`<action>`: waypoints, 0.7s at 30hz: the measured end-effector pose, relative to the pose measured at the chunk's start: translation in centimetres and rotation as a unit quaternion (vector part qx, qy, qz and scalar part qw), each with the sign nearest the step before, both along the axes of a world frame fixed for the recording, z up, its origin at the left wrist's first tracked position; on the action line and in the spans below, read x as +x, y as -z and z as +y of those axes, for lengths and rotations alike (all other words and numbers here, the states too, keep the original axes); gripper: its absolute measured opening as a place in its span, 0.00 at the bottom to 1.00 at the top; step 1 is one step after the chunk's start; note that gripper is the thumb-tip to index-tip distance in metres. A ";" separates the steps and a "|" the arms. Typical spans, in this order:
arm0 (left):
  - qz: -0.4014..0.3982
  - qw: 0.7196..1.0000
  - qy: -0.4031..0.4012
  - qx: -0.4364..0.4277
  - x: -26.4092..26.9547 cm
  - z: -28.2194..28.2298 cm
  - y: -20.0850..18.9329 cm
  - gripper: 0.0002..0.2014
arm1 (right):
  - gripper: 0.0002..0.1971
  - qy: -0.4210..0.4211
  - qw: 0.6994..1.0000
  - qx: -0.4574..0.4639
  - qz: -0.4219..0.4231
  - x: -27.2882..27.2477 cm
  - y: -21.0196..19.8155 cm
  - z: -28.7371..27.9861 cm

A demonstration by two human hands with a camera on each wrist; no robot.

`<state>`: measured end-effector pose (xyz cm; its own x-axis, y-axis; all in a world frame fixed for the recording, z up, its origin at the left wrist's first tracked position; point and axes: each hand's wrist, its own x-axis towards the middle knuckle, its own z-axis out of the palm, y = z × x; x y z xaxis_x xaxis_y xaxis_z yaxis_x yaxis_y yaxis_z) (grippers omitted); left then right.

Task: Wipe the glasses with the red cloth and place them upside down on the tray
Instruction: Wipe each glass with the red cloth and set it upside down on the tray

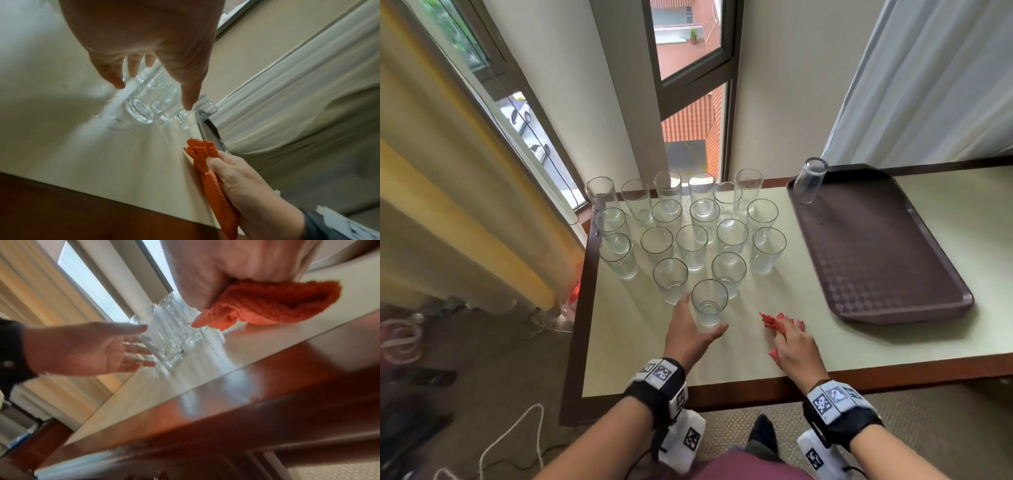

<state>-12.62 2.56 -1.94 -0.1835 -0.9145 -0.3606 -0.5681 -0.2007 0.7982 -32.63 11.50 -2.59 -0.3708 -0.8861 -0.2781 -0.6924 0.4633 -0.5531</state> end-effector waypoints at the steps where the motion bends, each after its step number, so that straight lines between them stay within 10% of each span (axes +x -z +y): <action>1: 0.008 1.000 -0.020 -0.002 -0.4 -0.2 0.2 0.56 | 0.20 0.023 0.999 0.004 -0.033 -0.1 -0.2 0.0; 14: 0.055 0.998 -0.006 0.018 1.1 0.4 -0.4 0.29 | 0.21 0.195 0.898 -0.085 -0.386 0.0 -4.0 -0.4; 21: 0.214 0.973 0.060 0.062 2.2 0.0 -6.9 0.32 | 0.20 0.071 0.842 -0.183 -0.502 3.9 -11.5 -1.9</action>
